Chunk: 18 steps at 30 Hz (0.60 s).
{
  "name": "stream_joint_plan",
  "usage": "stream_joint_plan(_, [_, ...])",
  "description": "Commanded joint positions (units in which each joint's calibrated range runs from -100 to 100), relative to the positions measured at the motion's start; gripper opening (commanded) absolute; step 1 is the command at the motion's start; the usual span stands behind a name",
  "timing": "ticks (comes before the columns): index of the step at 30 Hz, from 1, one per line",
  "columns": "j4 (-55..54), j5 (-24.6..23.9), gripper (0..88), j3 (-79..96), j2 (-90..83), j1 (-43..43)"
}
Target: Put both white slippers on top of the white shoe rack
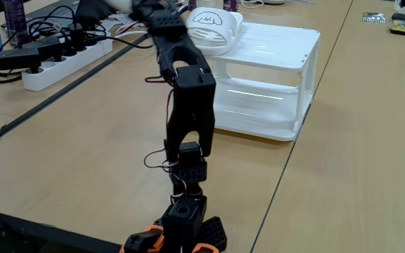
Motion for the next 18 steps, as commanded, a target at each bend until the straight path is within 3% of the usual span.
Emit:
stream_joint_plan(1, [3.9,0.4,0.8,-12.5,-0.9,8.4])
stream_joint_plan(10, [7.7,0.4,0.8,-14.7,-0.9,26.2])
stream_joint_plan(18, [8.2,0.4,0.8,-14.3,4.4,34.8])
